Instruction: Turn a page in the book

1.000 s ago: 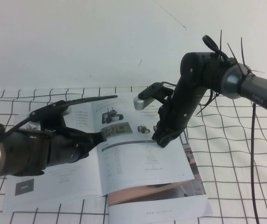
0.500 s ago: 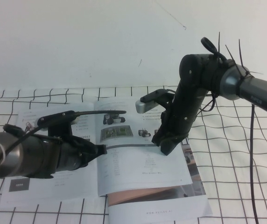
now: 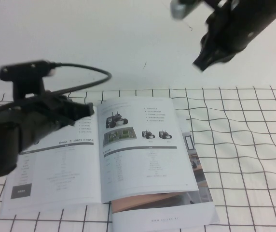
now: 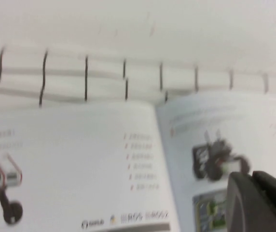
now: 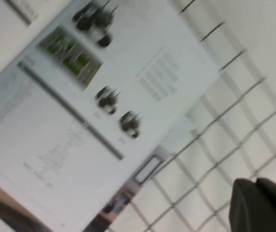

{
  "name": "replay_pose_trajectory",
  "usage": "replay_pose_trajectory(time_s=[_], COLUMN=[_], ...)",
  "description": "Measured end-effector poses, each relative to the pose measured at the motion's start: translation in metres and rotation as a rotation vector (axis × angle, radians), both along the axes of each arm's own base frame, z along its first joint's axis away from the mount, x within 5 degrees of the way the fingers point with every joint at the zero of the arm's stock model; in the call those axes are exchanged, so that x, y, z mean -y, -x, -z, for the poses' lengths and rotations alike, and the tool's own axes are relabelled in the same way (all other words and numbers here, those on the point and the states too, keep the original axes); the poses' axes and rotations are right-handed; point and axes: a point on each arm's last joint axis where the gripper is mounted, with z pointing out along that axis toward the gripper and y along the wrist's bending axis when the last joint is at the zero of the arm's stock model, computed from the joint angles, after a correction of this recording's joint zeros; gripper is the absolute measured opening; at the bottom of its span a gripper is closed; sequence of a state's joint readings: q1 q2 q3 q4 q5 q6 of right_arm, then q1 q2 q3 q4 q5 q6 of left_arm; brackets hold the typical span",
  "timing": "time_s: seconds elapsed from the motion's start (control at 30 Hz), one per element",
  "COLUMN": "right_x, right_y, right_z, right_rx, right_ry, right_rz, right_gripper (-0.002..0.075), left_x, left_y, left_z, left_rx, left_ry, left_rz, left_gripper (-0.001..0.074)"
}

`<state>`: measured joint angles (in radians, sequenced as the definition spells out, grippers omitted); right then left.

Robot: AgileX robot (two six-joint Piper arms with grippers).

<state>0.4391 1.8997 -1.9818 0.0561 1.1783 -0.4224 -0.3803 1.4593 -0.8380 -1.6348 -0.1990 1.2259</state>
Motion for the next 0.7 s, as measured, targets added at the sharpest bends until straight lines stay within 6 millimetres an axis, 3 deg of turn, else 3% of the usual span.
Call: replay_pose_trajectory(time_s=[0.13,0.23,0.3,0.47,0.7], right_x=[0.032,0.049,0.057,0.085,0.128], right_y=[0.04,0.07,0.088,0.13,0.199], right_z=[-0.076,-0.111,-0.121,-0.114,-0.072], right_rx=[0.23,0.334,0.354,0.361,0.459], right_ry=[-0.047,-0.068,-0.069,0.025,0.087], right_rz=[0.038,0.046,0.043,0.077,0.169], right_gripper=[-0.0002,-0.0002,-0.0002,-0.0002,-0.0002], left_x=[-0.01,-0.016,-0.02,-0.034,-0.043], left_y=[0.03,0.057,0.074,0.116,0.163], left_z=[-0.058,-0.087,-0.099,-0.105,-0.099], left_rx=[0.194,0.305,0.36,0.451,0.541], left_ry=[0.024,0.047,0.066,0.061,0.092], left_rz=[0.04,0.101,0.139,0.174,0.268], left_gripper=[-0.0002,-0.0002,-0.0002,-0.0002,-0.0002])
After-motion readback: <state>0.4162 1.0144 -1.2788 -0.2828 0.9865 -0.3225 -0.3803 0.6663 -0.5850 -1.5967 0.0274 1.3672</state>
